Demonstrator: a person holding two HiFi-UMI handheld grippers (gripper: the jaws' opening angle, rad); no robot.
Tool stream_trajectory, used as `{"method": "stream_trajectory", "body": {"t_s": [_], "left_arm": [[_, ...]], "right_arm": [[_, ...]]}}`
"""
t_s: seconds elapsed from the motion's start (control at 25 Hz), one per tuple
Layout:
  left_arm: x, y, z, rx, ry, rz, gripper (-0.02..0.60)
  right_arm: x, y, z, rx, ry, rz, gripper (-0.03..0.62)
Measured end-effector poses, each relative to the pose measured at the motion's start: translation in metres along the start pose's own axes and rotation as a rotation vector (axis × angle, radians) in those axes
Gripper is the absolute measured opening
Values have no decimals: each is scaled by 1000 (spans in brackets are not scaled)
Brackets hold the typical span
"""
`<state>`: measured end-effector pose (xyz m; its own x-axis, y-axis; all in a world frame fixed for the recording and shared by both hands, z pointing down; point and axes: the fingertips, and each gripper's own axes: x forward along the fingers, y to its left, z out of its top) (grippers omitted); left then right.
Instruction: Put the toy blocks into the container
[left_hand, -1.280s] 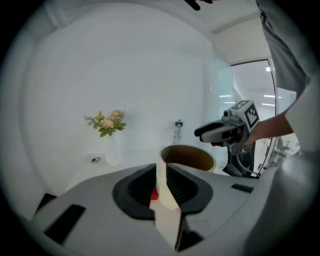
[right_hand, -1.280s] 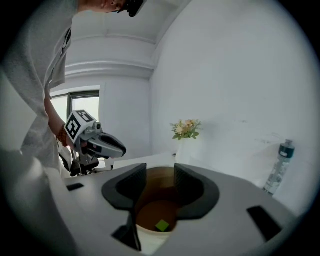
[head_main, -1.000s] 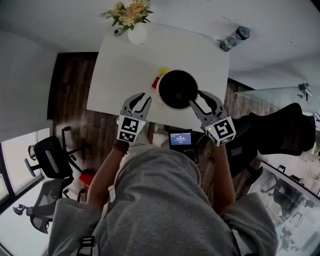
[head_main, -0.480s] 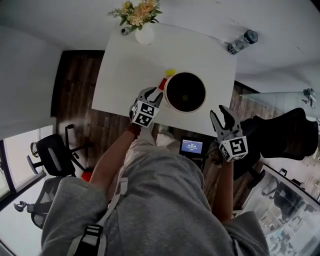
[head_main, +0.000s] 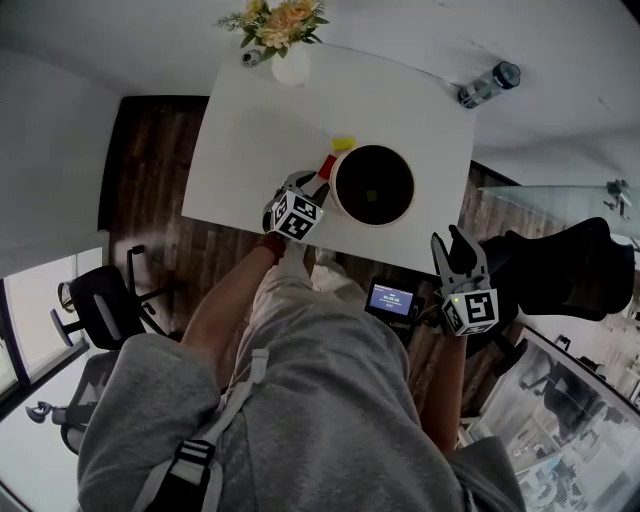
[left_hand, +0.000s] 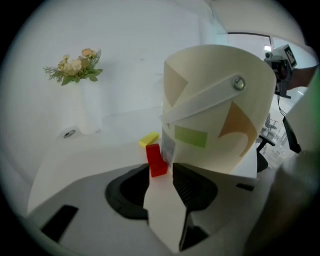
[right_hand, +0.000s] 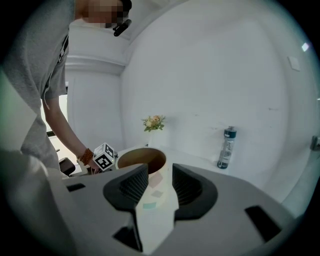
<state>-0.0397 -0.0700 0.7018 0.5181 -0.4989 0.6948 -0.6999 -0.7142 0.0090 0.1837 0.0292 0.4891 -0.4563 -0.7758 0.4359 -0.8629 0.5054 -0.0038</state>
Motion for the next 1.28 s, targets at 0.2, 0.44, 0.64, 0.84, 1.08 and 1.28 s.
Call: {"method": "stream_trajectory", "body": {"t_s": [0.2,0.44,0.64,0.84,1.08,1.28], "left_arm": [[8,3,-2,3,12,-9,149],[14,7,-3,18,23,-22,147],[18,6,-3,9,29,-44,147],[27,5,-6,5,52,-53,147],[28,4,-12,-30,54,-49,137],[20,3,-10,-39,32,-73,133]], "right_arm": [[-7,-2,-8,9,23,-20,150],[-7,-1,-11,13,31,-28,150],[-7,0,-16,21,41,-33,149],[-8,-2,-20,33,49,-44,149],[-10,-6,-21,38,45,-62,146],[-5,-3,-17,32,36,-61,144]]}}
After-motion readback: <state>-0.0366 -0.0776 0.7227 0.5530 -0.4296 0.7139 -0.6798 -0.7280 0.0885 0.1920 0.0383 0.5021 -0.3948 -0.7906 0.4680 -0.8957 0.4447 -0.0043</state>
